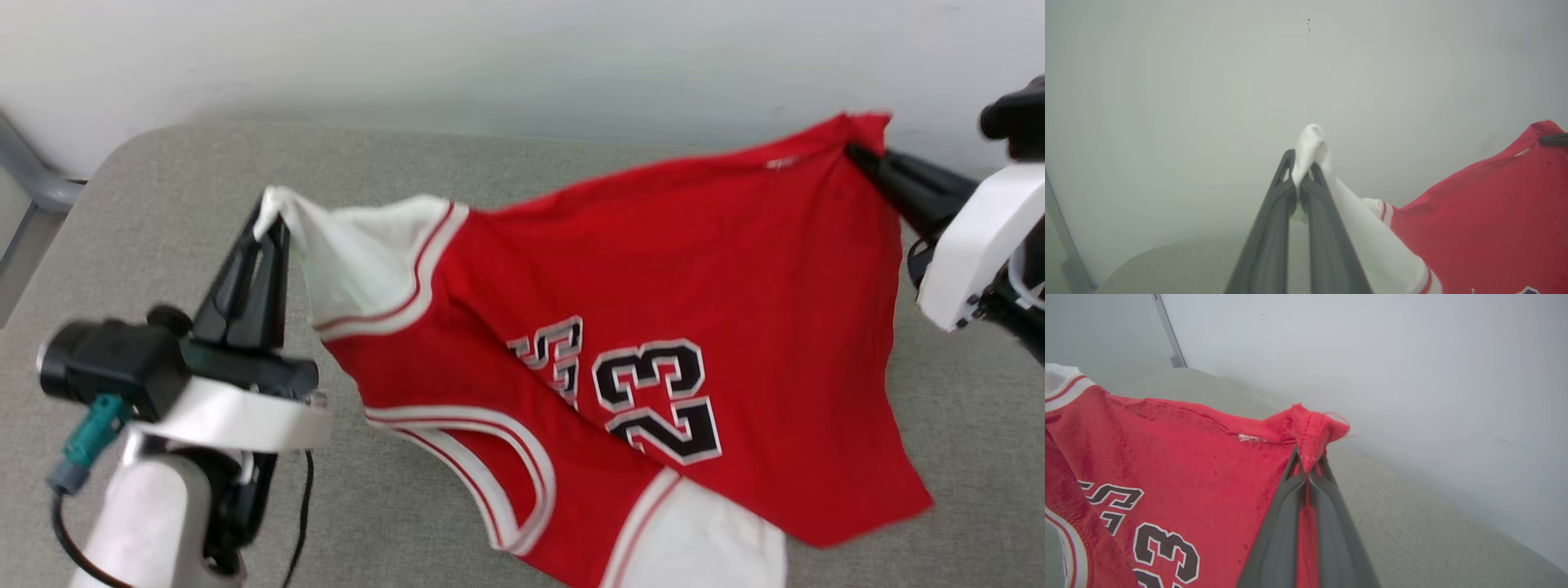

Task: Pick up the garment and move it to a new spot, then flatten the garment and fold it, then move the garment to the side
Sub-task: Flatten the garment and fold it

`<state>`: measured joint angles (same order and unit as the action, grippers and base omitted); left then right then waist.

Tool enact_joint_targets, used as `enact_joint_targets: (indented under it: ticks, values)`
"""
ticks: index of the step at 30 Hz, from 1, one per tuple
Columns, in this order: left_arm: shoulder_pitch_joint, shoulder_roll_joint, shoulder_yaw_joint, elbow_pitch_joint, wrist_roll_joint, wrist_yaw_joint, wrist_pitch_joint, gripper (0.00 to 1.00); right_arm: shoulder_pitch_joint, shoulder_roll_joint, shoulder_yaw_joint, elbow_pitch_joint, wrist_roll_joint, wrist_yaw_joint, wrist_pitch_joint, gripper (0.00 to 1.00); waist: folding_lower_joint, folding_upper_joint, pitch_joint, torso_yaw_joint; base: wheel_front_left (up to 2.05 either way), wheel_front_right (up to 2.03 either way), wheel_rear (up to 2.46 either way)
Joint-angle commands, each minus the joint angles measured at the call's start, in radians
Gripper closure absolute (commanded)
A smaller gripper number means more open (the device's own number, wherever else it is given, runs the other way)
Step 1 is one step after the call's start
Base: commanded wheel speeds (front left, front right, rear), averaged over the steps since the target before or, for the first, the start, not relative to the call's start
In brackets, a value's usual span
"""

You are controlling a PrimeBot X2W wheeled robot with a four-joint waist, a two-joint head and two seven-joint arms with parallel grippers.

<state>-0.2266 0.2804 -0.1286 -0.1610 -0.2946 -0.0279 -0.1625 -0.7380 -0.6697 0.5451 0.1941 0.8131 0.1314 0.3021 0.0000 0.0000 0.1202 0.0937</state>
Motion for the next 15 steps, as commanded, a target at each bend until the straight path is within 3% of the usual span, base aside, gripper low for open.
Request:
enact_joint_targets:
  ticks: [1,15]
  values:
    - [-0.032,0.01,0.003,-0.015,0.004,-0.007,0.007,1.0,0.013,0.01,-0.027,-0.016,-0.014,-0.001,-0.015,1.0,0.0,0.0,-0.01,-0.01,0.0,0.0,0.0]
    - [-0.359,0.076,0.01,-0.077,-0.009,-0.047,0.09,1.0,0.017,0.099,-0.301,-0.211,-0.146,-0.001,0.016,1.0,0.0,0.0,0.048,-0.027,0.0,0.0,0.0]
